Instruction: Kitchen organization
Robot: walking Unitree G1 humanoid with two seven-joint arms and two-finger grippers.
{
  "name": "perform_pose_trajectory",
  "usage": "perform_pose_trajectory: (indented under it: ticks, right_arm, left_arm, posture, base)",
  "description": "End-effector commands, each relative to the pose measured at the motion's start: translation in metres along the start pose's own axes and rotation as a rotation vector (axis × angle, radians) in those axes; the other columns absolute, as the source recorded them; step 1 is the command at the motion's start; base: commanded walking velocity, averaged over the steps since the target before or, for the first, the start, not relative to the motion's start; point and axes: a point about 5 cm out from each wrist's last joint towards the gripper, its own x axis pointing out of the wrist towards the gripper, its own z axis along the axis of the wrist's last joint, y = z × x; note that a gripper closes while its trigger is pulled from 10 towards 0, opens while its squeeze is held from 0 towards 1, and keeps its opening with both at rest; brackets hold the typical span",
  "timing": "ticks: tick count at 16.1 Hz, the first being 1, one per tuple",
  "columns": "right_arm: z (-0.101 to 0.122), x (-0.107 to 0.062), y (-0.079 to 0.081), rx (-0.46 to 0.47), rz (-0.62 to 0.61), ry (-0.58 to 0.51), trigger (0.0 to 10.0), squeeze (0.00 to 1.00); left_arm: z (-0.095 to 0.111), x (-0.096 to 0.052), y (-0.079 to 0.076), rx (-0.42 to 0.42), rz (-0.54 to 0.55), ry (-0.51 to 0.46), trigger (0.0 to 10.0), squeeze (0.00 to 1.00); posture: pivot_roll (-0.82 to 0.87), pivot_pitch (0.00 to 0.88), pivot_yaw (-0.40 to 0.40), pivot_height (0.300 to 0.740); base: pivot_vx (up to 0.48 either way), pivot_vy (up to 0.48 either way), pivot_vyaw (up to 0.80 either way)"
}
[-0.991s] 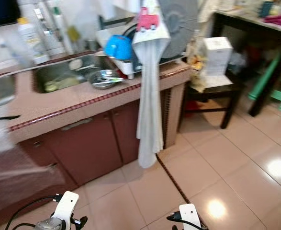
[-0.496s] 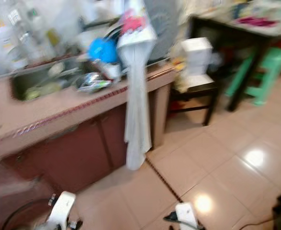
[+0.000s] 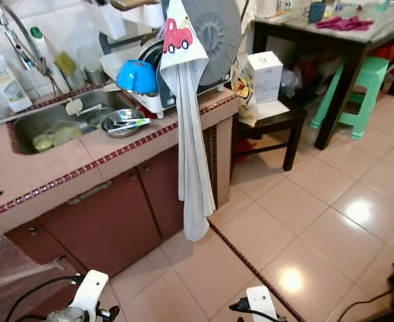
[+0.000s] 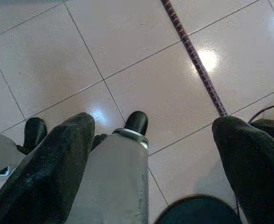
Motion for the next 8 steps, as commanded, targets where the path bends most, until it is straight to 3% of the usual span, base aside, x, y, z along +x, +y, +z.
perform_pose_trajectory:
  ticks: [1,8]
  right_arm:
    - [0.0024,0.0005,0.0026,-0.011,0.004,-0.006,10.0,0.0]
    - [0.0056,0.001,0.0037,-0.022,0.008,-0.015,10.0,0.0]
  left_arm:
    - [0.0029,-0.0002,0.0026,0.014,0.006,-0.007,10.0,0.0]
    - [0.0037,-0.0003,0.0036,0.02,0.009,-0.009,10.0,0.0]
  posture:
    - [-0.03,0.0,0.112,0.74]
    - [-0.02,0.0,0.109,0.74]
  base:
    - [0.0,0.0,0.0]
    - [0.0,0.0,0.0]
